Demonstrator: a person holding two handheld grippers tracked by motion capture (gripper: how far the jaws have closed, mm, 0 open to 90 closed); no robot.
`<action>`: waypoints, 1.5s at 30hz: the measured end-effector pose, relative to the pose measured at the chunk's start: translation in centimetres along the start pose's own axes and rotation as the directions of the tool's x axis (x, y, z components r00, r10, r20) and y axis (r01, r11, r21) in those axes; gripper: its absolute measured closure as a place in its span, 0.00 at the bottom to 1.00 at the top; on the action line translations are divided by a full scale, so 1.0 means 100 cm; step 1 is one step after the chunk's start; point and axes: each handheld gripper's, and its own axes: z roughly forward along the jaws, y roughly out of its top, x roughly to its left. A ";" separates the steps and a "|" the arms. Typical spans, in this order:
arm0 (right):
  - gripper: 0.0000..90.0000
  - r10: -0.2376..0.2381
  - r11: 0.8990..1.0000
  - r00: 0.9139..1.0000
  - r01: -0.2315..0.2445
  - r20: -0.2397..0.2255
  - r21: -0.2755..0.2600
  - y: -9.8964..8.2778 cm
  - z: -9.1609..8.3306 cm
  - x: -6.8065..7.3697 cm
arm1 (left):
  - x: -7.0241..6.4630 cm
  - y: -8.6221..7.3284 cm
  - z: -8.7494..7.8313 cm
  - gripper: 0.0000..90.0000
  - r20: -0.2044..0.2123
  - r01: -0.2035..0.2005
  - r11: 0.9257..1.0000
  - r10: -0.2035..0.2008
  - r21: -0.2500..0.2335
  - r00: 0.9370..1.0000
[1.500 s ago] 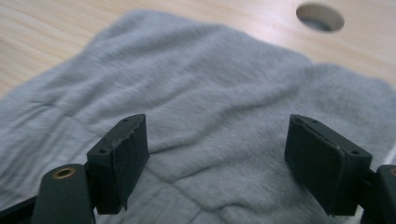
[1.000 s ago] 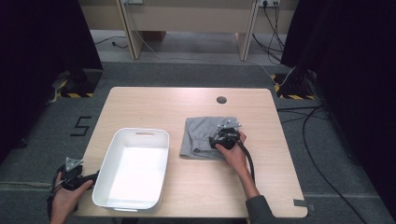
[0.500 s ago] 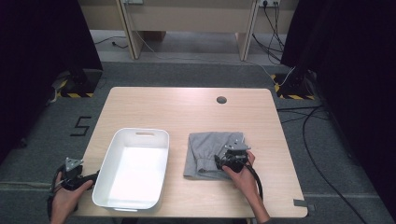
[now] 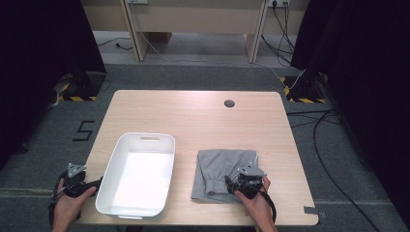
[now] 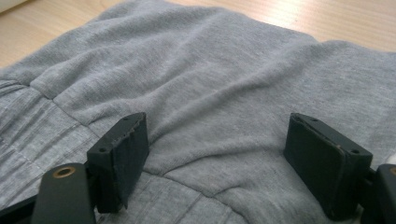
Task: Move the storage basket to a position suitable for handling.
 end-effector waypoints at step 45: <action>0.24 -0.131 0.990 0.981 0.124 -0.141 -0.063 0.036 -0.013 0.022 | -0.042 -0.047 -0.108 0.24 0.153 -0.144 0.989 0.137 0.038 0.979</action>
